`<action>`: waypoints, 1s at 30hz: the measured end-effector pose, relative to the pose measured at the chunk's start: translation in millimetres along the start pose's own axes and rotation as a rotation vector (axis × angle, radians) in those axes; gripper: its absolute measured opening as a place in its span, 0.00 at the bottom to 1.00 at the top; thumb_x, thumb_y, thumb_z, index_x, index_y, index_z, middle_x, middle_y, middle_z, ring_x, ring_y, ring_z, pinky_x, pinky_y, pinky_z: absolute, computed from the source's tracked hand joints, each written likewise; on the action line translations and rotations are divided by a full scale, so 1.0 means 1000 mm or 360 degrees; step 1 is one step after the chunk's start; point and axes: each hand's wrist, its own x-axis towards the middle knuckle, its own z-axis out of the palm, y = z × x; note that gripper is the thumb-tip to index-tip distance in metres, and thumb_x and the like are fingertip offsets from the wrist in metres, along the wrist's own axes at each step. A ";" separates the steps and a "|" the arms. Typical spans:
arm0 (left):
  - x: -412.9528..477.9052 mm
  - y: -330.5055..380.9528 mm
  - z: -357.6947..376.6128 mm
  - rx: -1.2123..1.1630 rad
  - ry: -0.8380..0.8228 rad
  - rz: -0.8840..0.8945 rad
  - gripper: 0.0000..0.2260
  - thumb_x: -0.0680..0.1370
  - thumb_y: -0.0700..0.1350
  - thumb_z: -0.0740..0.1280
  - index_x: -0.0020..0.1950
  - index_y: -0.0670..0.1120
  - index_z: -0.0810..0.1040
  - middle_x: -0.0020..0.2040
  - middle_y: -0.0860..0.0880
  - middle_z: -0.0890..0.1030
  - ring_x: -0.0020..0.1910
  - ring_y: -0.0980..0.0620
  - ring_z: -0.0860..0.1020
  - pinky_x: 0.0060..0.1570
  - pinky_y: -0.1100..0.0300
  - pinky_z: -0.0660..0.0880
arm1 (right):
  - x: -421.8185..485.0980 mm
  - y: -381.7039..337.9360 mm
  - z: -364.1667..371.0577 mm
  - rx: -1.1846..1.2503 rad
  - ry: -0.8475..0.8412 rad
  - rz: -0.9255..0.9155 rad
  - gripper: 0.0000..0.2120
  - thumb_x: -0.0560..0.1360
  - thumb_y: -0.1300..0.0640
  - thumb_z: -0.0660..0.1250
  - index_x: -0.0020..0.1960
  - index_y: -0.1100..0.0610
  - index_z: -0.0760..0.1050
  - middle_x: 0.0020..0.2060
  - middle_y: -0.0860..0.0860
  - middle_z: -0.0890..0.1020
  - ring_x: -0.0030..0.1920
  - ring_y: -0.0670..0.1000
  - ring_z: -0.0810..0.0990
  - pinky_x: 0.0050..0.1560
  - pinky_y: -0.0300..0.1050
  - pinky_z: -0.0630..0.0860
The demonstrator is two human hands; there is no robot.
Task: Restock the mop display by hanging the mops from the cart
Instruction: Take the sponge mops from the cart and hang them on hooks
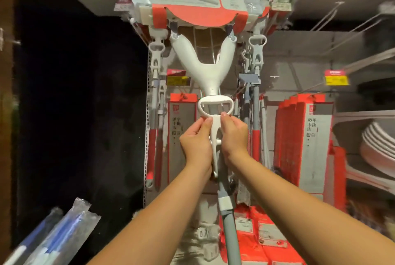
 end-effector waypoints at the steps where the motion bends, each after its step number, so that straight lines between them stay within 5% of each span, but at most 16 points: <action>1: 0.001 0.000 0.008 -0.0022 -0.0022 -0.0024 0.08 0.78 0.38 0.67 0.43 0.48 0.83 0.44 0.43 0.84 0.43 0.48 0.81 0.52 0.48 0.78 | 0.004 -0.004 -0.004 -0.0023 0.0041 -0.0012 0.14 0.72 0.49 0.63 0.33 0.56 0.75 0.31 0.57 0.79 0.35 0.55 0.76 0.39 0.54 0.73; 4: 0.004 -0.003 0.036 -0.0100 -0.0081 -0.0081 0.06 0.78 0.37 0.67 0.49 0.44 0.83 0.44 0.44 0.85 0.43 0.49 0.81 0.52 0.49 0.78 | 0.020 -0.016 -0.021 -0.0067 0.0157 -0.0047 0.16 0.67 0.44 0.63 0.28 0.55 0.74 0.29 0.54 0.78 0.34 0.54 0.75 0.39 0.56 0.73; 7: 0.008 -0.006 0.067 -0.0139 -0.0136 -0.0078 0.07 0.77 0.37 0.68 0.53 0.40 0.83 0.42 0.46 0.84 0.41 0.51 0.80 0.49 0.54 0.79 | 0.042 -0.030 -0.043 -0.0038 0.0215 -0.0122 0.17 0.73 0.51 0.65 0.26 0.55 0.73 0.25 0.48 0.77 0.31 0.51 0.74 0.38 0.49 0.70; 16: 0.032 -0.014 0.163 -0.0176 -0.0289 0.0096 0.10 0.77 0.38 0.67 0.39 0.49 0.82 0.34 0.51 0.84 0.33 0.55 0.80 0.36 0.62 0.78 | 0.135 -0.056 -0.096 -0.0014 0.0214 -0.0295 0.21 0.77 0.56 0.63 0.26 0.54 0.71 0.21 0.46 0.74 0.27 0.46 0.71 0.37 0.46 0.68; 20: 0.047 -0.017 0.208 -0.0158 -0.0305 0.0163 0.07 0.77 0.39 0.68 0.41 0.47 0.83 0.39 0.46 0.84 0.37 0.50 0.81 0.41 0.55 0.79 | 0.179 -0.071 -0.116 -0.0021 0.0218 -0.0348 0.20 0.77 0.55 0.64 0.26 0.54 0.72 0.22 0.47 0.74 0.29 0.48 0.71 0.38 0.46 0.68; 30: 0.084 -0.032 0.282 -0.0204 -0.0241 0.0207 0.09 0.76 0.39 0.69 0.37 0.48 0.81 0.34 0.48 0.82 0.35 0.50 0.80 0.40 0.56 0.78 | 0.260 -0.081 -0.142 0.0042 0.0149 -0.0395 0.21 0.77 0.56 0.64 0.25 0.54 0.71 0.24 0.48 0.74 0.31 0.50 0.71 0.39 0.46 0.68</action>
